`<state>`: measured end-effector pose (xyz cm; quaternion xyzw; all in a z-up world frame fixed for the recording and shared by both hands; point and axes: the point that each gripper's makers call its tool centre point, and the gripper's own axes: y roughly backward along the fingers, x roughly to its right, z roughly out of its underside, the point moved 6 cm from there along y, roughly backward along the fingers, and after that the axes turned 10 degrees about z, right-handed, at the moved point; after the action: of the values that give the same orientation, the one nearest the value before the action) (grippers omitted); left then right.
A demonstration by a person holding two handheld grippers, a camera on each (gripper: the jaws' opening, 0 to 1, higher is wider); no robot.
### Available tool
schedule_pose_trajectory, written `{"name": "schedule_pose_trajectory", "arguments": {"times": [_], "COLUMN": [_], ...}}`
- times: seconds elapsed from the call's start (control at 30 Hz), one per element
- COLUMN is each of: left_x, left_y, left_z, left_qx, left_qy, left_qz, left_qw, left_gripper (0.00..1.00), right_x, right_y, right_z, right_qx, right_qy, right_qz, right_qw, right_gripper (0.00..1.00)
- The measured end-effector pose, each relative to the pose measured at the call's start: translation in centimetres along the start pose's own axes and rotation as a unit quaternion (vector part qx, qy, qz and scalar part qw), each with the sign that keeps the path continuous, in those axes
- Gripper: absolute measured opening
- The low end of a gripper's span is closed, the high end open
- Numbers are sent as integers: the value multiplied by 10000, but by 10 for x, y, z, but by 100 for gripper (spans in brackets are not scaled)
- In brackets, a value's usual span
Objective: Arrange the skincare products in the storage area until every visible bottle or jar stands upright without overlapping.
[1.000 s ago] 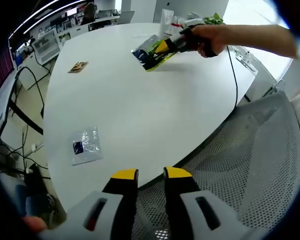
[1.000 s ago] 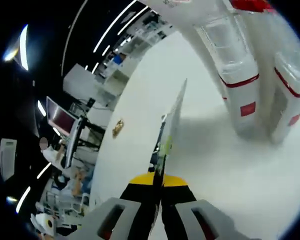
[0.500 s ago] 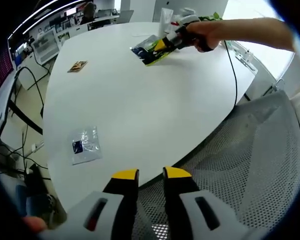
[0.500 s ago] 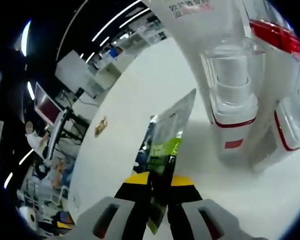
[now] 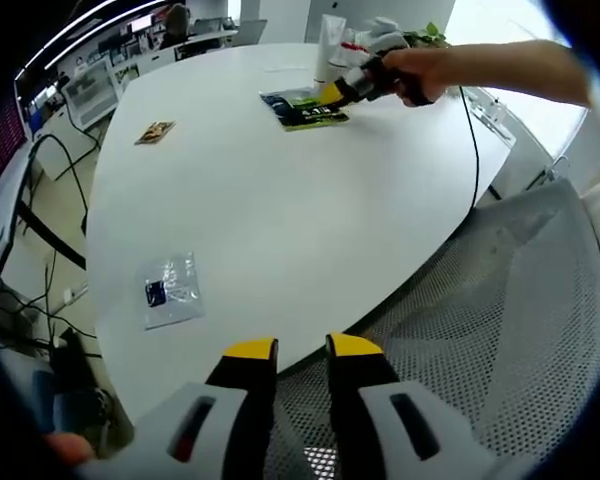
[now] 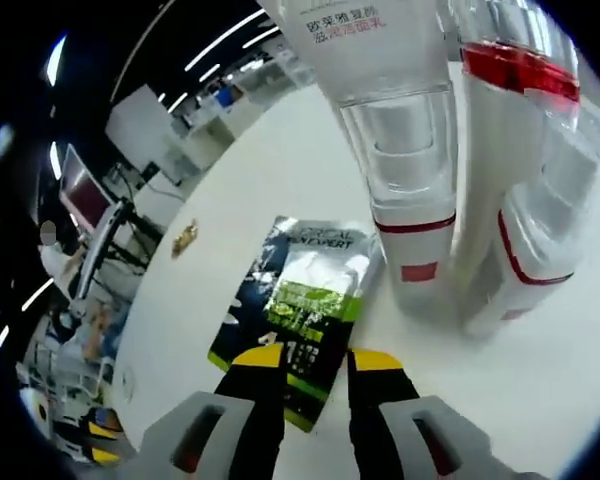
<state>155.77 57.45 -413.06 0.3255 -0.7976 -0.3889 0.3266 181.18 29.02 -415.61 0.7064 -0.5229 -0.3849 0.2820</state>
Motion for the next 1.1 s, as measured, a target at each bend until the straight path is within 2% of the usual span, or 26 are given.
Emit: {"name": "schedule_pose_trajectory", "arguments": {"times": [0.03,0.13,0.17,0.3,0.43,0.5,0.7,0.8,0.9,1.0,1.1], "left_x": [0,0,0,0,0,0,-1,-2,-2,-2,-2], "left_y": [0,0,0,0,0,0,0,1,1,1,1], "left_z": [0,0,0,0,0,0,0,0,-1,-1,-1], "left_qx": [0,0,-2,-10,-17,-21,-5,14,39,21,9], "left_qy": [-1,-5,-5,-9,-23,-34,-20,-10,-4,-23,-26], "left_qz": [-1,-3,-3,-4,-15,-19,-54,-74,-83,-75,-78], "left_qw": [10000,10000,10000,10000,10000,10000,10000,10000,10000,10000,10000], "left_gripper": [13,13,13,13,13,13,12,12,12,12,11], "right_x": [1,1,-2,-18,-37,-49,-58,-53,-54,-51,-49], "right_y": [1,9,12,19,15,6,-20,-27,-27,-29,-28], "right_z": [1,-1,-2,-6,-7,-7,0,2,0,-3,-7], "right_qx": [24,365,510,889,981,925,447,262,278,197,125], "right_qy": [32,498,771,1853,2460,3114,3701,4037,3880,3817,4043], "right_qz": [20,186,245,375,176,195,103,202,-22,-201,-328], "right_qw": [10000,9979,9954,9779,9641,9456,9279,9143,9212,9238,9140], "right_gripper": [29,32,32,34,43,46,57,57,56,57,57]}}
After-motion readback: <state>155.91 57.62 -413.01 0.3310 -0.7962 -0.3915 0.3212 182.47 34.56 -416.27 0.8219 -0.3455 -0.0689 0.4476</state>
